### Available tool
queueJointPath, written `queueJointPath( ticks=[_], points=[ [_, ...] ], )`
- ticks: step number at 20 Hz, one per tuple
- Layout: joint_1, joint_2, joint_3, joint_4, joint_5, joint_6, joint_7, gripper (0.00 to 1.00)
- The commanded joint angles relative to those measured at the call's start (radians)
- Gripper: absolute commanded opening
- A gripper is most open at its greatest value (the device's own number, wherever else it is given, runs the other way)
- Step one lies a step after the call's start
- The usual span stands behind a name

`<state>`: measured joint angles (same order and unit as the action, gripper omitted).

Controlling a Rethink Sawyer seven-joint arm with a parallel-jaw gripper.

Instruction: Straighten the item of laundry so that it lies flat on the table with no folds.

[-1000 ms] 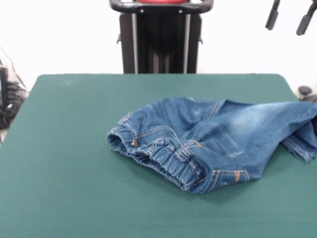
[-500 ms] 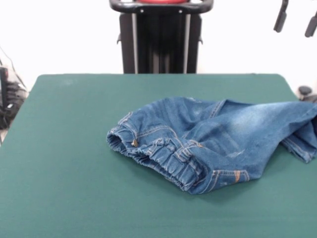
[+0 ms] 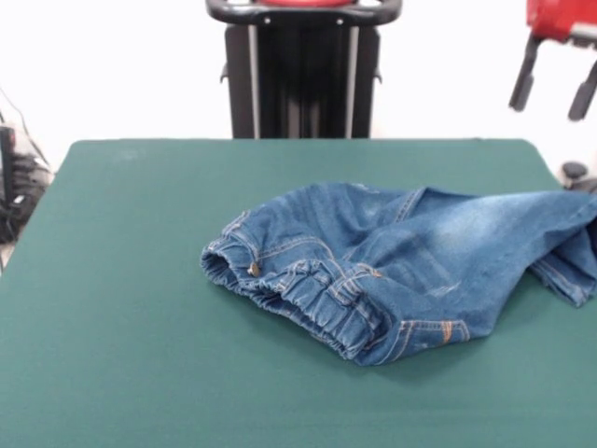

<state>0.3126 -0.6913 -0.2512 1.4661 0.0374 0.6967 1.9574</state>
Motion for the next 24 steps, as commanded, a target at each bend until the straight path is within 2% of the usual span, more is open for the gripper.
queueJointPath(
  ticks=[1, 12, 24],
  points=[
    [-0.075, 0.164, 0.111, 0.034, -0.067, -0.156, 0.040, 1.00],
    [-0.229, 0.222, 0.217, -0.065, -0.129, -0.124, -0.110, 1.00],
    [-0.271, 0.207, 0.256, -0.010, -0.191, -0.209, -0.029, 1.00]
  ],
)
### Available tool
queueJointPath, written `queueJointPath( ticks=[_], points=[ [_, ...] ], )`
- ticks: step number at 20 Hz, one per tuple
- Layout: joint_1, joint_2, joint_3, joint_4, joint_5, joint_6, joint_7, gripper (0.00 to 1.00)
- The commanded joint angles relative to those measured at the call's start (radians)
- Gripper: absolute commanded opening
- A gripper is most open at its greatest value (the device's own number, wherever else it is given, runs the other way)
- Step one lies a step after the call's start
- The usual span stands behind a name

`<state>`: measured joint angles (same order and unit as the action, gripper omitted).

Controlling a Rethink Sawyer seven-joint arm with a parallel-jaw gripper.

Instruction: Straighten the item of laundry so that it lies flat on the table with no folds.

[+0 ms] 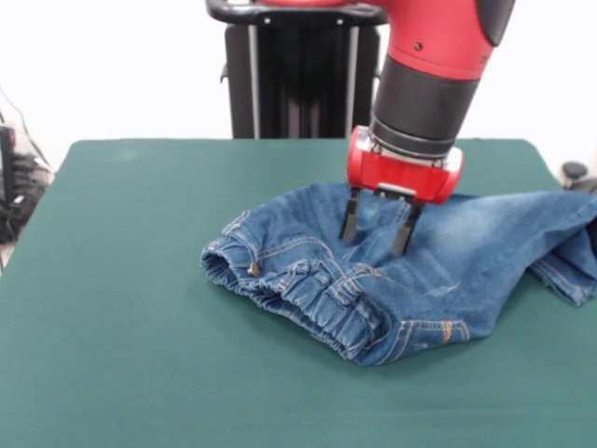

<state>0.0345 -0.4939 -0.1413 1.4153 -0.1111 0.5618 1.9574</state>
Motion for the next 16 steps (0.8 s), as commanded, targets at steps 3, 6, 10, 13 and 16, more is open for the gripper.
queueJointPath(
  ticks=[3, 6, 10, 13, 16],
  points=[
    [0.000, 0.025, 0.148, 0.035, -0.074, -0.128, -0.016, 1.00],
    [0.002, 0.067, 0.144, 0.008, -0.104, -0.190, 0.002, 1.00],
    [0.024, 0.124, 0.114, -0.019, -0.137, -0.292, 0.049, 1.00],
    [0.026, 0.156, 0.106, -0.033, -0.143, -0.334, 0.064, 1.00],
    [0.034, 0.174, 0.093, -0.043, -0.145, -0.358, 0.077, 1.00]
  ],
)
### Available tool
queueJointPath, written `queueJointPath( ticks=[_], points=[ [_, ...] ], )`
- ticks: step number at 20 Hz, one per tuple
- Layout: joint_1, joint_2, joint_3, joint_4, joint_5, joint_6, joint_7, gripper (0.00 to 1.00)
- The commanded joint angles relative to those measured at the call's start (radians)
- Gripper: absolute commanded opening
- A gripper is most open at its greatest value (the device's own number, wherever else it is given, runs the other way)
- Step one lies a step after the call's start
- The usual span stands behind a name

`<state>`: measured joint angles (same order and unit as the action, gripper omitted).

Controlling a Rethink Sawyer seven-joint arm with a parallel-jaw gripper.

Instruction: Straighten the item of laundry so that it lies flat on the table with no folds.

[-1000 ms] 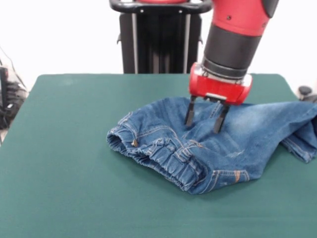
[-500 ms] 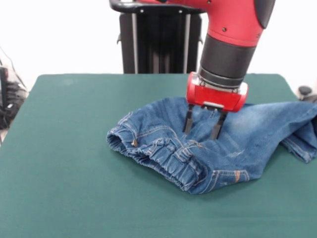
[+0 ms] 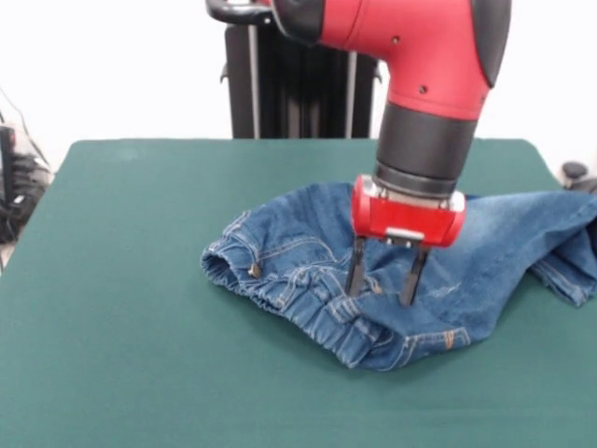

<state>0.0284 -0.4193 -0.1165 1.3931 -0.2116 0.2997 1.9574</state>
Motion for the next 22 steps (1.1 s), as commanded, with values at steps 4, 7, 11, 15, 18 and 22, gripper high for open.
queueJointPath(
  ticks=[4, 7, 11, 15, 18, 22],
  points=[
    [0.049, 0.135, 0.051, -0.027, -0.041, -0.162, 0.099, 1.00],
    [0.065, 0.149, 0.029, -0.032, -0.035, -0.171, 0.103, 1.00],
    [0.101, 0.160, -0.018, -0.034, -0.031, -0.208, 0.109, 0.00],
    [0.112, 0.163, -0.031, -0.030, -0.020, -0.217, 0.115, 0.00],
    [0.106, 0.160, -0.019, -0.028, -0.015, -0.198, 0.107, 0.00],
    [0.075, 0.149, 0.028, -0.015, -0.010, -0.164, 0.087, 0.00]
  ],
)
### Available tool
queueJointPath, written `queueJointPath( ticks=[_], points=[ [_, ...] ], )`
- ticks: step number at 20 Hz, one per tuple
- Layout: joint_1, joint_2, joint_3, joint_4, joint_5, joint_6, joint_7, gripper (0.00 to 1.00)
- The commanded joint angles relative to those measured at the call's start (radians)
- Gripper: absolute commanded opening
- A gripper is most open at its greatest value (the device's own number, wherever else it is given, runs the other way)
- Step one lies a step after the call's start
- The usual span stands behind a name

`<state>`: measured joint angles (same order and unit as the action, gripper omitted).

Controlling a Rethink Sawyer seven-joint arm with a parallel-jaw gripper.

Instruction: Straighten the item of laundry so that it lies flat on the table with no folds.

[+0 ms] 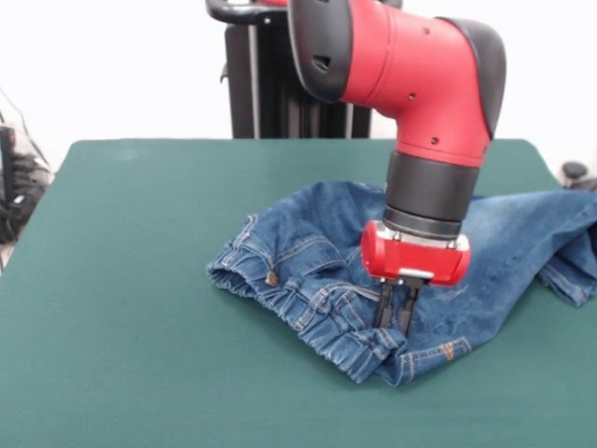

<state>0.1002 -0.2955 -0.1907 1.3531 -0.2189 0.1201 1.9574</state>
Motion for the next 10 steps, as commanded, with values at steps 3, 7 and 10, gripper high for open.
queueJointPath(
  ticks=[3, 7, 10],
  points=[
    [0.000, 0.027, 0.107, 0.029, -0.002, 0.009, 0.090, 0.00],
    [-0.017, 0.032, 0.116, 0.008, -0.011, 0.016, 0.068, 0.00],
    [-0.051, 0.047, 0.134, -0.056, -0.023, 0.062, 0.014, 0.00]
  ],
)
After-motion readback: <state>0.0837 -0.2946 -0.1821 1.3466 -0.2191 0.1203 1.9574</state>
